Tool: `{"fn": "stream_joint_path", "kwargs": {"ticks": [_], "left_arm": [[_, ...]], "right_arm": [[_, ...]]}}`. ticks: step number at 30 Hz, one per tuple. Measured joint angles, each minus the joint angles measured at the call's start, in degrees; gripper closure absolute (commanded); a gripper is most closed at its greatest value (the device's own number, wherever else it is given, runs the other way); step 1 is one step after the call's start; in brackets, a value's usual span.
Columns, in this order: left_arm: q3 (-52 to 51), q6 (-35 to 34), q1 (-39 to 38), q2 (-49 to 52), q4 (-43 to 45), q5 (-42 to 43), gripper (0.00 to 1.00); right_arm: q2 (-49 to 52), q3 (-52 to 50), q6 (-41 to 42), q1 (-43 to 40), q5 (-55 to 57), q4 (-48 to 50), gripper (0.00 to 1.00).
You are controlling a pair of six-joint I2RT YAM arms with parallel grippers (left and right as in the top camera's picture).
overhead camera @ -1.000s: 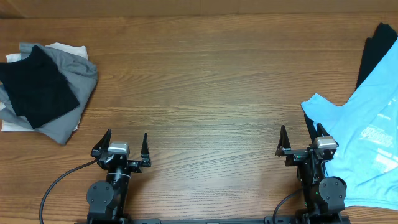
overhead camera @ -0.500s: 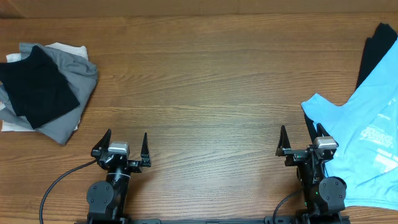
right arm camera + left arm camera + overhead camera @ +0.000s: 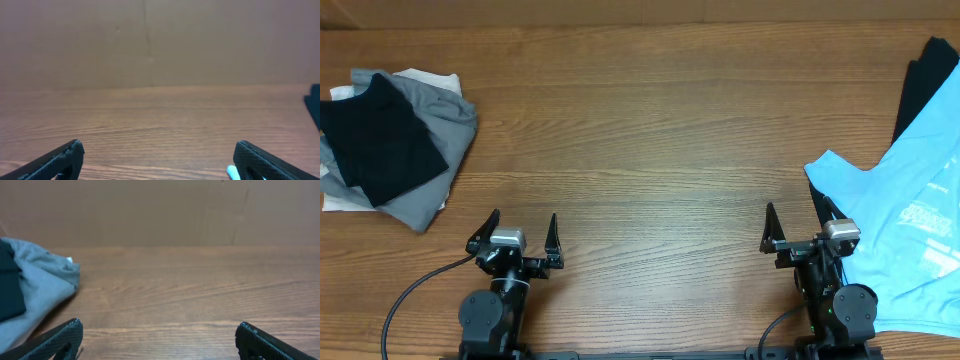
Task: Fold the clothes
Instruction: 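Reach both grippers toward the light-blue T-shirt on the right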
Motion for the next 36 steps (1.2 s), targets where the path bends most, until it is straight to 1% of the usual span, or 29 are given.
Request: {"fn": "stream_joint_path", "kwargs": {"ticks": [3,6,9,11,12,13,14,15,18,19,20,21,24,27,29,32,33,34,36], "left_arm": [[4.31,-0.35,0.00,0.28,-4.92,0.22,0.00],[10.84,-0.57,0.00,2.69,-8.09,0.22,0.00],[17.81,-0.61,0.00,7.37,-11.41,0.22,0.00],[22.05,-0.66,0.00,12.00,-13.46,0.22,0.00],[24.00,-0.76,0.00,14.53,-14.64,0.22,0.00],[25.35,-0.79,0.00,16.39,-15.32,0.22,0.00],[28.13,-0.85,0.00,20.46,-17.14,0.22,0.00],[30.23,-0.92,0.00,23.65,-19.04,0.24,0.00],[36.02,-1.05,0.00,33.64,-24.52,0.39,0.00],[37.16,-1.05,0.00,36.33,-25.49,0.39,0.00],[38.01,-1.05,0.00,38.56,-26.29,0.39,0.00],[38.58,-1.05,0.00,40.72,-26.77,0.44,0.00],[39.12,-1.16,0.00,45.40,-27.04,1.77,0.00],[39.15,-1.20,0.00,48.15,-27.02,3.45,0.00],[39.21,-1.22,0.00,49.94,-27.02,4.33,0.00],[39.23,-1.22,0.00,51.39,-26.99,4.74,0.00],[39.23,-1.22,0.00,51.65,-26.99,4.81,0.00],[39.23,-1.22,0.00,51.95,-26.99,4.94,0.00],[39.23,-1.22,0.00,52.43,-26.93,5.01,0.00]], "right_arm": [[0.74,3.45,0.55,0.00,2.82,-2.71,0.00],[4.66,9.16,0.59,0.00,4.85,-3.96,0.00],[12.57,15.34,0.98,0.00,6.56,-4.98,0.00],[18.95,19.06,1.40,-0.07,7.06,-6.69,0.00],[24.57,22.29,1.62,-0.15,7.39,-8.92,0.00],[27.41,24.02,1.73,-0.24,7.41,-9.81,0.00],[33.62,27.58,1.88,-0.33,7.52,-12.22,0.00],[36.89,29.44,1.95,-0.44,7.43,-13.49,0.00],[51.41,37.90,2.05,-1.77,6.45,-19.23,0.00],[57.22,40.79,2.05,-2.49,5.88,-20.04,0.00],[60.57,42.32,2.05,-2.86,5.22,-20.44,0.00],[64.87,44.00,2.08,-3.13,4.48,-20.37,0.00],[73.40,46.21,2.08,-3.32,2.16,-18.75,0.00],[79.67,46.38,2.10,-3.50,0.98,-12.83,0.00],[83.49,46.47,2.05,-5.18,0.98,-7.96,0.02],[87.76,46.82,4.00,-9.84,4.92,-4.76,0.08],[88.52,46.82,4.20,-10.86,5.60,-4.74,0.09],[89.88,46.82,4.87,-12.70,6.47,-4.76,0.12],[92.65,46.82,5.57,-15.67,7.82,-4.90,0.14]]}}
